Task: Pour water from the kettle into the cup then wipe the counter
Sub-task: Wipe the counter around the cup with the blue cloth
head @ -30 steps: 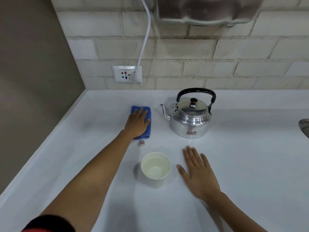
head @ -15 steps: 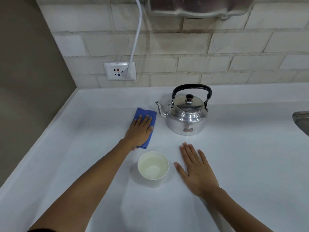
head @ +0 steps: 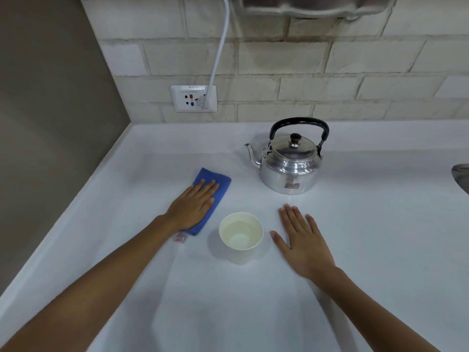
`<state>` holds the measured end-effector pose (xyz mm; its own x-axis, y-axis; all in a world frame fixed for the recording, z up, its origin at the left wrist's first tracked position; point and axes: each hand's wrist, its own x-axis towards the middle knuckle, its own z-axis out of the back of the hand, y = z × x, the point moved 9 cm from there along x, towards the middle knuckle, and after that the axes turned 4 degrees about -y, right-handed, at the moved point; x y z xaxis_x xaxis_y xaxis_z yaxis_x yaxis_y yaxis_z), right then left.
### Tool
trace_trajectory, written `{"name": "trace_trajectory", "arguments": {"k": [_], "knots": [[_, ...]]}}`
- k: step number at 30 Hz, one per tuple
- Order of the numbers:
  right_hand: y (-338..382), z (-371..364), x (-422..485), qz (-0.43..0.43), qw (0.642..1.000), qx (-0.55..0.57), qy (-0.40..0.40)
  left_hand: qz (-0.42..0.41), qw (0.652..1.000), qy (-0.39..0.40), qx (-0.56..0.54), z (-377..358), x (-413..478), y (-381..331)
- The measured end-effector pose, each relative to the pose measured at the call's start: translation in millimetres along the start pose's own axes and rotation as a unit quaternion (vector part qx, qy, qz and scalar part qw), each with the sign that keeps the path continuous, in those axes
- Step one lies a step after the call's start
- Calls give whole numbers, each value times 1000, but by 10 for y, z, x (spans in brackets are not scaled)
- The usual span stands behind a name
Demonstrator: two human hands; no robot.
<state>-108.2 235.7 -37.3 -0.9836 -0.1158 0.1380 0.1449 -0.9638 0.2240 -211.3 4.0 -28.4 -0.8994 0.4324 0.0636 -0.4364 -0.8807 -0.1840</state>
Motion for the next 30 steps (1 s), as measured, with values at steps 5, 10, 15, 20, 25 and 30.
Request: {"name": "trace_trajectory", "arguments": {"k": [5, 10, 15, 20, 25, 30], "knots": [[-2, -1, 3, 4, 1000, -8, 2, 80, 997, 2, 6, -56, 84, -96], [-10, -13, 5, 1, 1000, -22, 10, 82, 995, -20, 44, -82, -515, -340], [-13, -11, -1, -3, 1000, -22, 10, 68, 995, -78, 8, -55, -1382, -438], [0, -16, 1, -6, 1000, -27, 13, 140, 988, -60, 4, 12, -1216, -144], [-9, -25, 10, -4, 999, -30, 17, 214, 975, -49, 34, 15, -1043, -233], [-23, -29, 1, -3, 999, -33, 18, 121, 990, -72, 21, 40, -1695, -678]]}}
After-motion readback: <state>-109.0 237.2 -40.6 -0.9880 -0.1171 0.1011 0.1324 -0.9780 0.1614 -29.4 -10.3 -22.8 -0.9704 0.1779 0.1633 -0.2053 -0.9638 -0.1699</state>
